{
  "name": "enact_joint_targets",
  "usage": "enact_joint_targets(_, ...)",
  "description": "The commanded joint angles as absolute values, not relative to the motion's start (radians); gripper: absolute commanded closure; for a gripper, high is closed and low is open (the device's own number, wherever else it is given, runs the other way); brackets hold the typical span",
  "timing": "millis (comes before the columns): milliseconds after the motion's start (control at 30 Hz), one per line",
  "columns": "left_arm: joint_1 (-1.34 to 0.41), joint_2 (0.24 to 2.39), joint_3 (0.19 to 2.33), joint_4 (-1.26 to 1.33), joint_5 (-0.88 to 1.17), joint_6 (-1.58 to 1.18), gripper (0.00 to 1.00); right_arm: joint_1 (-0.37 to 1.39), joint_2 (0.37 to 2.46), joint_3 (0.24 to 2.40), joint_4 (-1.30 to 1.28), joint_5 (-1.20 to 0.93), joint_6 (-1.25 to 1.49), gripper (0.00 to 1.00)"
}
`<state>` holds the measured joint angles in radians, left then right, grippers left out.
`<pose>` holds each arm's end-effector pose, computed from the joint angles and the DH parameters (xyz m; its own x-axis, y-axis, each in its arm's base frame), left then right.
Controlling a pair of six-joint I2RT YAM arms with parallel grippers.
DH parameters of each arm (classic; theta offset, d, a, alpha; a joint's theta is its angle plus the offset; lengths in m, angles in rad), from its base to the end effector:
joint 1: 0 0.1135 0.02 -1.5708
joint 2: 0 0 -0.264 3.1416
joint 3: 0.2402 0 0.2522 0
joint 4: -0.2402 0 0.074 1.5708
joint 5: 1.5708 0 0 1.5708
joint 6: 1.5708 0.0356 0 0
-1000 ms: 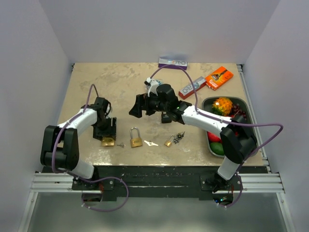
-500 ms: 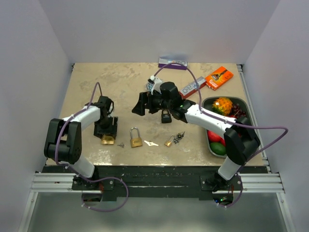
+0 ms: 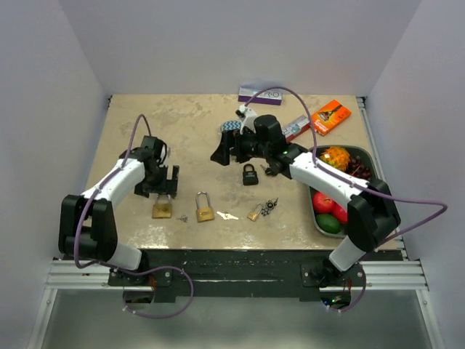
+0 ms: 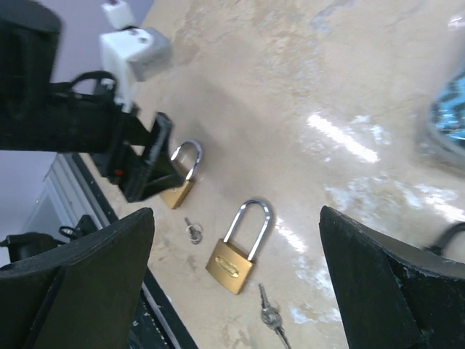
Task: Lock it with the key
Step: Place the lock at the center of the board, then reset both arms
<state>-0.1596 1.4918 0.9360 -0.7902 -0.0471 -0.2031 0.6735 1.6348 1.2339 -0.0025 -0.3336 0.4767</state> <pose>0.2603 -0.0402 0.1916 -0.9726 -0.0475 -0.2276 -0.0488 0.9988 0.0000 0.2935 0.2491 0.2944 -0.6511 0.0352 -0.7582 -0.5920 0.6017 0.5362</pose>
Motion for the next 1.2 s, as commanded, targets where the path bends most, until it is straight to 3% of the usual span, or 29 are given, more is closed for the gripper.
enact_joint_targets(0,-0.156,1.445,1.157,-0.816,-0.005,-0.059,0.01,0.568,1.497,1.309,-0.077,-0.333,0.387,0.01)
enact_joint_targets(67,-0.149,1.477,1.262,-0.839,-0.006,-0.035,0.01,0.528,1.462,1.304,-0.093,-0.336,0.266,0.01)
enact_joint_targets(200,-0.077,1.58,1.686,-0.931,0.023,0.081,0.01,0.43,1.323,1.234,-0.146,-0.255,0.146,0.01)
enact_joint_targets(333,0.024,1.612,1.822,-0.93,0.108,0.139,0.01,0.293,1.172,1.166,-0.247,-0.178,0.057,0.01)
enact_joint_targets(567,0.025,1.563,1.559,-0.732,-0.092,0.212,0.01,0.132,1.074,1.056,-0.357,-0.157,0.005,0.01)
enact_joint_targets(867,-0.09,1.44,1.198,-0.571,-0.005,0.175,0.01,0.121,1.063,0.876,-0.293,-0.094,-0.109,0.01)
enact_joint_targets(1167,-0.1,1.381,1.204,-0.575,0.121,0.153,0.01,0.123,1.023,0.885,-0.313,-0.121,-0.123,0.01)
